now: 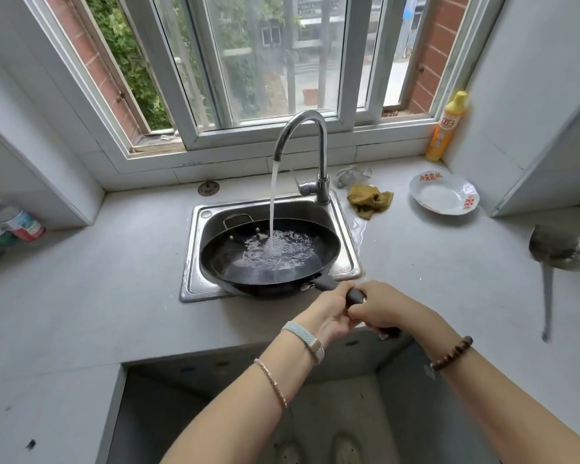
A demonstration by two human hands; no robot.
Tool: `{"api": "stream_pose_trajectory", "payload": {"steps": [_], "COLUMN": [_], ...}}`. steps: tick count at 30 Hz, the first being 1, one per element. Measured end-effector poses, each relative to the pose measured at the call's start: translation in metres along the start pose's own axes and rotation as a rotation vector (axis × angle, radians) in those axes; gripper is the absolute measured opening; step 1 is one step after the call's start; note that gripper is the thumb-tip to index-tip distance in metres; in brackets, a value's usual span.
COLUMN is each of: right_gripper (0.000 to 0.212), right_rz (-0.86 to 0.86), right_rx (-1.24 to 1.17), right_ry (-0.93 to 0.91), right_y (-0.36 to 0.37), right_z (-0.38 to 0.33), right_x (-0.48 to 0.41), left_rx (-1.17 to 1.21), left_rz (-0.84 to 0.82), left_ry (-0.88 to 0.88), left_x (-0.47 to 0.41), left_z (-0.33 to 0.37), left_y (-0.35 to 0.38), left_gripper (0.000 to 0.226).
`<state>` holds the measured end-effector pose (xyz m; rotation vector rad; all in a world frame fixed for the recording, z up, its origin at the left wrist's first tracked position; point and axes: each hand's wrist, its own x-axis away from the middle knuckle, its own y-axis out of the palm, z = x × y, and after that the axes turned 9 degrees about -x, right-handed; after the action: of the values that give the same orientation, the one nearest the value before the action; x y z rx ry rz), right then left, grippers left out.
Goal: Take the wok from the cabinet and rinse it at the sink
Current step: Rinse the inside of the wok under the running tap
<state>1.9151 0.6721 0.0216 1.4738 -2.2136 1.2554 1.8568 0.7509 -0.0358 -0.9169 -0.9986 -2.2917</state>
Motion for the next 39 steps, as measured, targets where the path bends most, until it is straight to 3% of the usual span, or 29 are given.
{"api": "stream_pose_trajectory", "payload": {"steps": [5, 8, 12, 27, 39], "right_gripper": [0.016, 0.007, 0.010, 0.021, 0.017], "right_rz": [-0.099, -0.141, -0.151, 0.013, -0.111], "right_rx": [-0.173, -0.301, -0.260, -0.273, -0.394], "right_ry": [0.080, 0.162, 0.225, 0.124, 0.120], "right_y": [0.009, 0.018, 0.036, 0.089, 0.070], "right_z": [0.025, 0.028, 0.030, 0.060, 0.014], "right_x": [0.002, -0.002, -0.017, -0.014, -0.025], "left_rx": [-0.137, -0.197, -0.233, -0.252, -0.237], "left_rz": [-0.038, -0.085, -0.036, 0.105, 0.067], "left_ry": [-0.024, -0.065, -0.044, 0.008, 0.019], "left_x": [-0.007, -0.007, -0.003, 0.005, 0.023], "left_z": [-0.018, -0.023, -0.032, -0.070, -0.023], "left_y": [-0.010, -0.018, -0.027, -0.041, -0.050], "left_gripper": [0.025, 0.031, 0.030, 0.020, 0.026]}}
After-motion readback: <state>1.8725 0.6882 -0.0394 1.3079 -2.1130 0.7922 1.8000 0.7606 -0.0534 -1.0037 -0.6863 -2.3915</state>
